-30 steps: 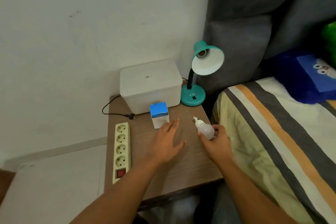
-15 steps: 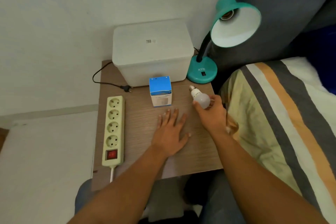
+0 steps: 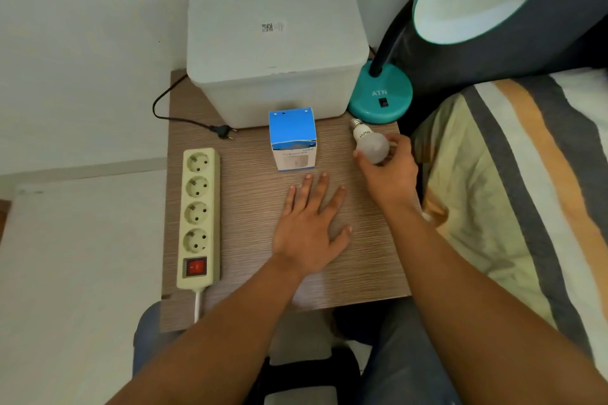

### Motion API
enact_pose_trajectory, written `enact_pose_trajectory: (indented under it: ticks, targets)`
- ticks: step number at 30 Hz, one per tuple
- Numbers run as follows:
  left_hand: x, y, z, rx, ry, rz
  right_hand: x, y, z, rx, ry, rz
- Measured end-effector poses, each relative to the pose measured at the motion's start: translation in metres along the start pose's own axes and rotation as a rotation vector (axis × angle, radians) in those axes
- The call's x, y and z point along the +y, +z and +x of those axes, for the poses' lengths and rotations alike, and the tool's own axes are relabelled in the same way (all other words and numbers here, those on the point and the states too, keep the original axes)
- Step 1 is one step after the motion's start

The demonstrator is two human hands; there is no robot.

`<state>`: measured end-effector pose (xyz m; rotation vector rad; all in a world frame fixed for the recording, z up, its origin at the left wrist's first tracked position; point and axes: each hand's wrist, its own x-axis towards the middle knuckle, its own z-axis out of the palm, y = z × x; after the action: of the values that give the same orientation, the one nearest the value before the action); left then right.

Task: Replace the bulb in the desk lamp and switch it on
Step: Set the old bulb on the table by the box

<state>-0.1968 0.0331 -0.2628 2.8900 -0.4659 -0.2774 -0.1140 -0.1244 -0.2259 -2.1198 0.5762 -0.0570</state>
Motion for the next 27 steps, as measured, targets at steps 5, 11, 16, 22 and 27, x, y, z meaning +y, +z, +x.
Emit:
enact_pose_trajectory:
  ticks: [5,11,16,22,27]
  targets:
    - [-0.001,0.000,0.000,0.003,0.006,0.004,-0.002,-0.001,0.001,-0.021,0.004,-0.003]
    - [-0.004,-0.007,0.003,-0.088,0.022,-0.033,-0.007,-0.006,-0.001,-0.048,0.030,-0.026]
    - [-0.015,-0.033,-0.004,-0.039,-0.035,-0.269,-0.014,-0.020,-0.010,-0.017,-0.003,-0.050]
    - [-0.034,-0.053,-0.022,0.186,-0.245,-0.510,-0.033,-0.030,-0.027,-0.018,-0.150,-0.007]
    - [-0.049,-0.070,-0.011,0.263,-0.294,-0.717,-0.059,-0.022,-0.037,-0.196,-0.257,-0.008]
